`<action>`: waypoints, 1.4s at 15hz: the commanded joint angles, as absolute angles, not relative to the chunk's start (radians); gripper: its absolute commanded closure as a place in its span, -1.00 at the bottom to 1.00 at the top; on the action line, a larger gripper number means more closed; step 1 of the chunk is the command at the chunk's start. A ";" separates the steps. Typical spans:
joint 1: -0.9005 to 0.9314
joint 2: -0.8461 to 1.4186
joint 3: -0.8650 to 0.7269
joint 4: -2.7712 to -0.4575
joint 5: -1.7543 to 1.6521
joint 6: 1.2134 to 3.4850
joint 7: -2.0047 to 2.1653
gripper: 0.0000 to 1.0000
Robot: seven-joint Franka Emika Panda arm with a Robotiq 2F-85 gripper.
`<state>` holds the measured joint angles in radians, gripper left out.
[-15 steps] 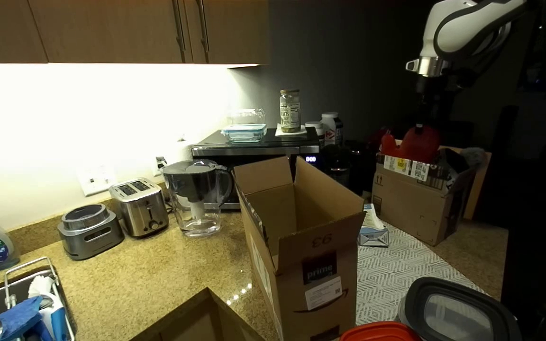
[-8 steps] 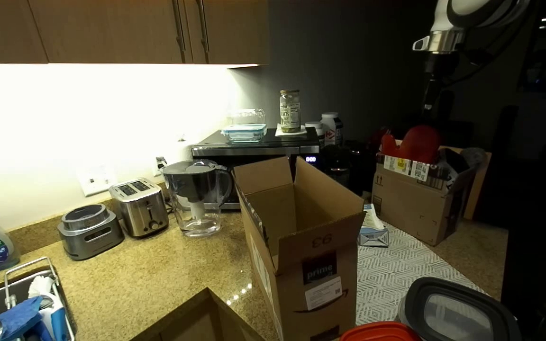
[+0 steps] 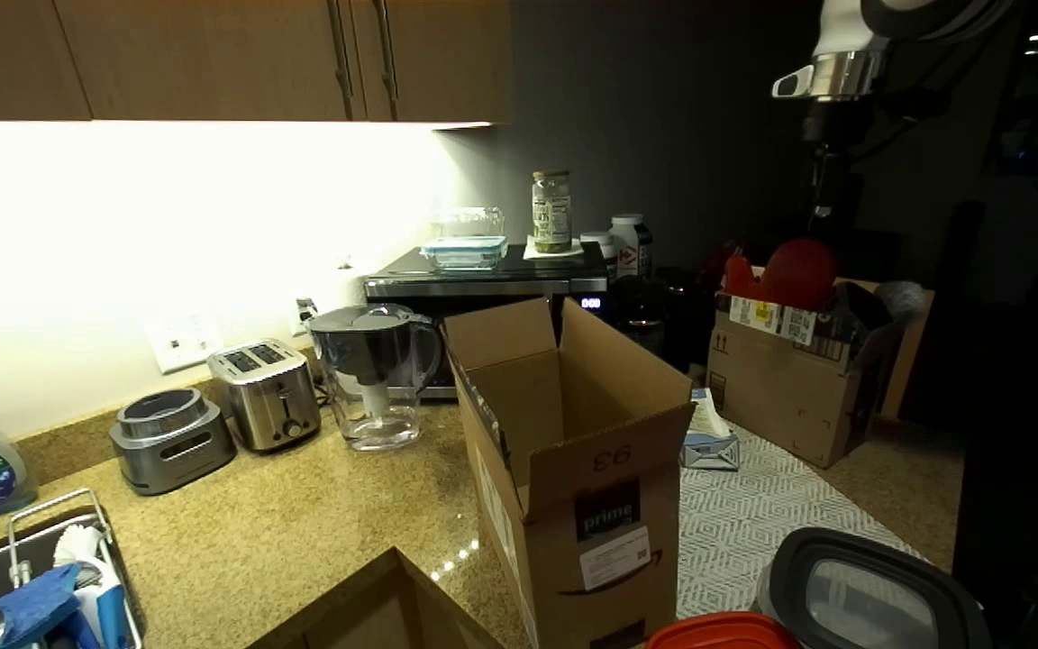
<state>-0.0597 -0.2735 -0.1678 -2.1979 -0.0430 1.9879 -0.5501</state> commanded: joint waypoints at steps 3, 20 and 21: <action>-0.014 -0.294 -0.116 -2.304 -0.059 2.072 -0.530 -1.00; 0.016 -0.123 0.051 -2.243 -0.056 2.169 0.113 -1.00; 0.019 -0.107 0.058 -2.227 -0.058 2.164 0.141 -1.00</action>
<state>0.0114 -0.1581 0.0392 -2.2755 -0.0458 2.1683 0.0448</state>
